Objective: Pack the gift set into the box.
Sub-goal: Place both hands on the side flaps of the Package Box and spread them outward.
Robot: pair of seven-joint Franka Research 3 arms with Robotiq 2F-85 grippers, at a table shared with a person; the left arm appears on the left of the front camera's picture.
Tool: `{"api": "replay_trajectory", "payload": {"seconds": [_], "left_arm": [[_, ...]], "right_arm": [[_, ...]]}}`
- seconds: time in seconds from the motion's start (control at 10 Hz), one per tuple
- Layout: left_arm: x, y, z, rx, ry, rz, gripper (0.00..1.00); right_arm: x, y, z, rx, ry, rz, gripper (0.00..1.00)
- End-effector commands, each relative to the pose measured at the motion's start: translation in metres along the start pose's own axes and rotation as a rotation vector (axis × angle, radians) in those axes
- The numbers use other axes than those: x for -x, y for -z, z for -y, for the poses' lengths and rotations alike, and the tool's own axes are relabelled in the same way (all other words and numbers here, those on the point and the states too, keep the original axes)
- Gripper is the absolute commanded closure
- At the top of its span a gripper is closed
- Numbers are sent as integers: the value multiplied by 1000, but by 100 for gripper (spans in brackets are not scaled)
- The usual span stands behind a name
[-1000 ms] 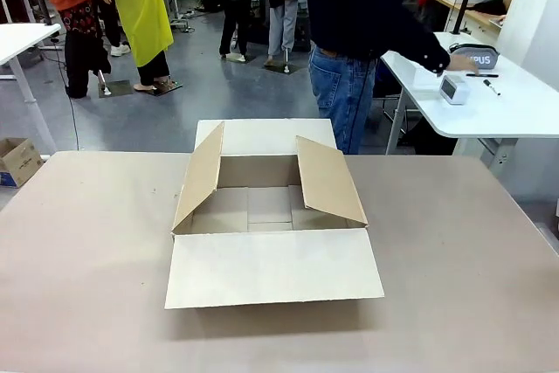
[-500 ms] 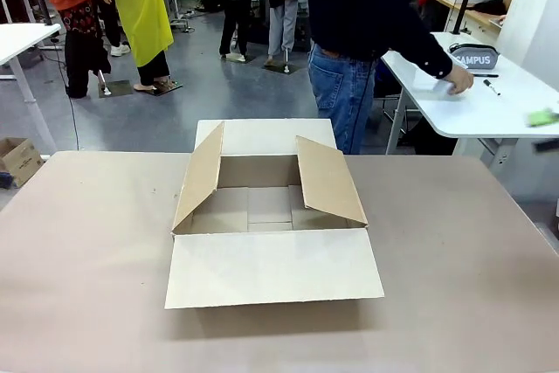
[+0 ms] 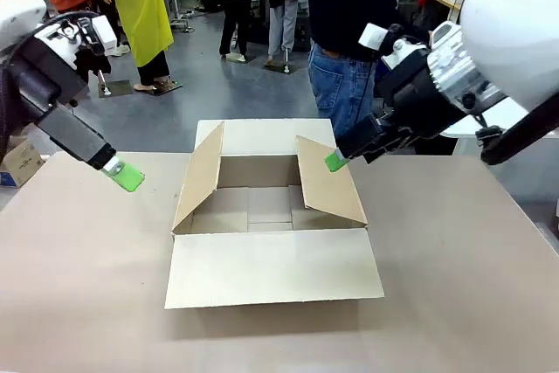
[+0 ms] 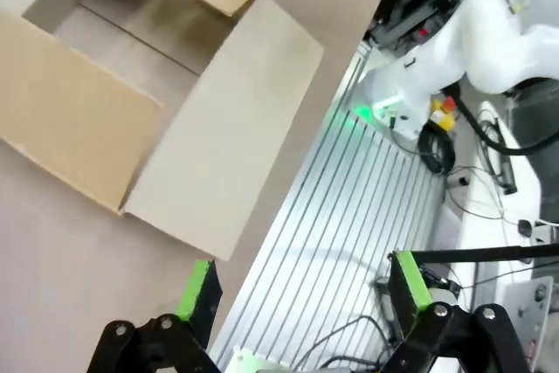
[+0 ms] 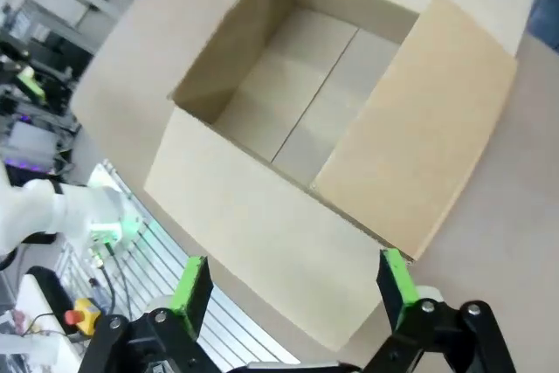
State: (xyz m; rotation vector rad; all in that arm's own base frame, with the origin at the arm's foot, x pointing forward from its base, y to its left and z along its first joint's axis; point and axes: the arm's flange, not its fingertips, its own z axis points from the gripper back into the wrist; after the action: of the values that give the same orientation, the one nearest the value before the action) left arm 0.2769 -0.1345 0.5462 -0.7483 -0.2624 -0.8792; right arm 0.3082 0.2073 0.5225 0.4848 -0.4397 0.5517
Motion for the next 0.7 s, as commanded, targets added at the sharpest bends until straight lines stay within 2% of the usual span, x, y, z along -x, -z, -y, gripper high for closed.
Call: {"api": "replay_trajectory", "payload": {"seconds": [0.0,0.1,0.2,0.4,0.5,0.6], "left_arm": [[22,-24,-15,44,-6,30,0],[0,0,0,0,0,0,0],[-15,11,-1,-23,-149,53,0],[-54,27,-6,-283,-497,230,0],[-73,35,-15,-371,-596,230,0],[-87,47,-23,-398,-639,163,0]], "right_arm": [[12,-43,37,-50,65,36,0],[0,0,0,0,0,0,0],[-7,24,-1,1,70,-48,0],[-19,56,3,75,292,2,0],[-21,64,6,92,327,16,0],[-22,68,9,105,351,39,0]]}}
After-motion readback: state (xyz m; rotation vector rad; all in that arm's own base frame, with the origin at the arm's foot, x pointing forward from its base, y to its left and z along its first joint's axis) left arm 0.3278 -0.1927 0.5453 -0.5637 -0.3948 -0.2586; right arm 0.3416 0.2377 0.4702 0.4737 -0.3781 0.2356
